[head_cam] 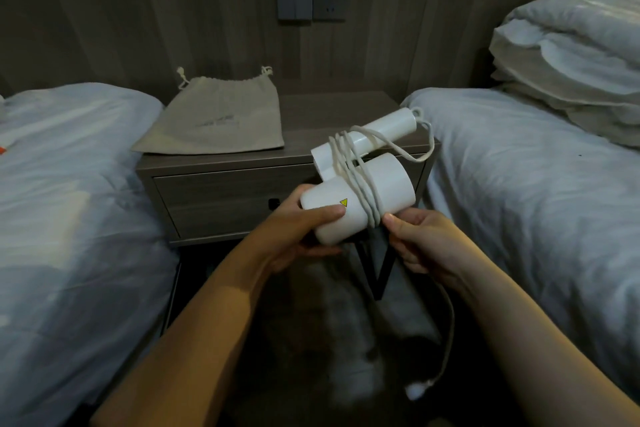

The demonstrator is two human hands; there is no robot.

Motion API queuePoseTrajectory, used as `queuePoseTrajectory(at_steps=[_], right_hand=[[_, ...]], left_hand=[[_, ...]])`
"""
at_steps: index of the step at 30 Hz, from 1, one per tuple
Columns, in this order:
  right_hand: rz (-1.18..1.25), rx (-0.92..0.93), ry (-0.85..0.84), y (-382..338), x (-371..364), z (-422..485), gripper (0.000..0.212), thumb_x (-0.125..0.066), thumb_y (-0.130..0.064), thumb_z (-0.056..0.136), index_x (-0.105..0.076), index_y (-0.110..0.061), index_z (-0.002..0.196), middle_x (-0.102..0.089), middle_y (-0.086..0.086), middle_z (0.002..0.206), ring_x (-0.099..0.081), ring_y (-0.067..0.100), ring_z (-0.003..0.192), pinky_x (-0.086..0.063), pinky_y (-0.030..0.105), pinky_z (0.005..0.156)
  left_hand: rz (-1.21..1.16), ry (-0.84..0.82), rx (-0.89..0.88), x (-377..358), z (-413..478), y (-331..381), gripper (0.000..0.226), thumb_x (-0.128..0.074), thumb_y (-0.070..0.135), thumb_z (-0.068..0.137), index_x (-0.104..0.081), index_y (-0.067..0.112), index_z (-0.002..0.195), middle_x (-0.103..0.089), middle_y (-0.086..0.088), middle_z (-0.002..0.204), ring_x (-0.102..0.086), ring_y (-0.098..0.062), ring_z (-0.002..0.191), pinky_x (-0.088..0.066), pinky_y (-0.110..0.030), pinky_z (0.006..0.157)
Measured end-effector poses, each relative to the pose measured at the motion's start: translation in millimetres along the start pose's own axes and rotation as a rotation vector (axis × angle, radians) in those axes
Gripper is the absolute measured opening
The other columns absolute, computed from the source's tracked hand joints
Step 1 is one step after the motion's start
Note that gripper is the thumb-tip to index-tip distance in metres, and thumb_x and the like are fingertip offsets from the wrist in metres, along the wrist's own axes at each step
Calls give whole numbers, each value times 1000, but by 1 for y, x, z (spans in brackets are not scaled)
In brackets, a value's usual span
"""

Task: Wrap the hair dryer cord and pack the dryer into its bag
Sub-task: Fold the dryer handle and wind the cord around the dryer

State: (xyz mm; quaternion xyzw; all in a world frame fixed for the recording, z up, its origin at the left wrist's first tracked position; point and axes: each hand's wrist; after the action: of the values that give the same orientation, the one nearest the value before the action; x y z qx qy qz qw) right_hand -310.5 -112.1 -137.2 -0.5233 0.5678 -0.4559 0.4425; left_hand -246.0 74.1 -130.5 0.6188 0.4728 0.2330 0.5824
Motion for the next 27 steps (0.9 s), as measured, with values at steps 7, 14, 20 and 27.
queuePoseTrajectory(at_steps=[7,14,20,27], right_hand=[[-423,19,8,-1,-7,1,45,-49,-36,93,-62,0,70,-57,20,54,-36,17,31,-30,23,38],[-616,-37,-133,-9,0,-1,31,-50,-18,93,-65,7,83,-58,10,46,-40,13,28,-32,23,40],[-518,47,-346,-27,8,-15,26,-42,4,93,-60,-5,110,-54,-2,48,-36,7,35,-31,15,39],[-556,247,-215,-33,17,-19,33,-48,6,90,-68,-20,83,-54,-3,57,-49,8,50,-41,17,52]], left_hand=[[40,272,-116,-3,5,-4,30,-73,18,74,-57,24,99,-59,-4,107,-62,-24,95,-58,-42,73],[335,466,-364,15,7,1,48,-82,18,65,-55,24,104,-56,12,94,-55,-5,88,-49,-23,72],[444,417,-325,27,8,0,55,-80,22,67,-52,25,113,-53,6,105,-52,-12,98,-49,-28,80],[523,291,-245,27,9,1,46,-77,26,71,-54,25,111,-54,4,103,-54,-14,94,-48,-27,72]])
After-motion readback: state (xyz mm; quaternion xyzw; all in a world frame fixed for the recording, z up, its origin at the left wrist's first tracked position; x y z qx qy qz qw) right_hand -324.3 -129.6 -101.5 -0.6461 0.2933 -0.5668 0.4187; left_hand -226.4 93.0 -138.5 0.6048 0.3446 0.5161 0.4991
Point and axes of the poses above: each hand's wrist, its own z-axis towards the middle knuckle, its own x-axis out of the back of the hand, y = z × x
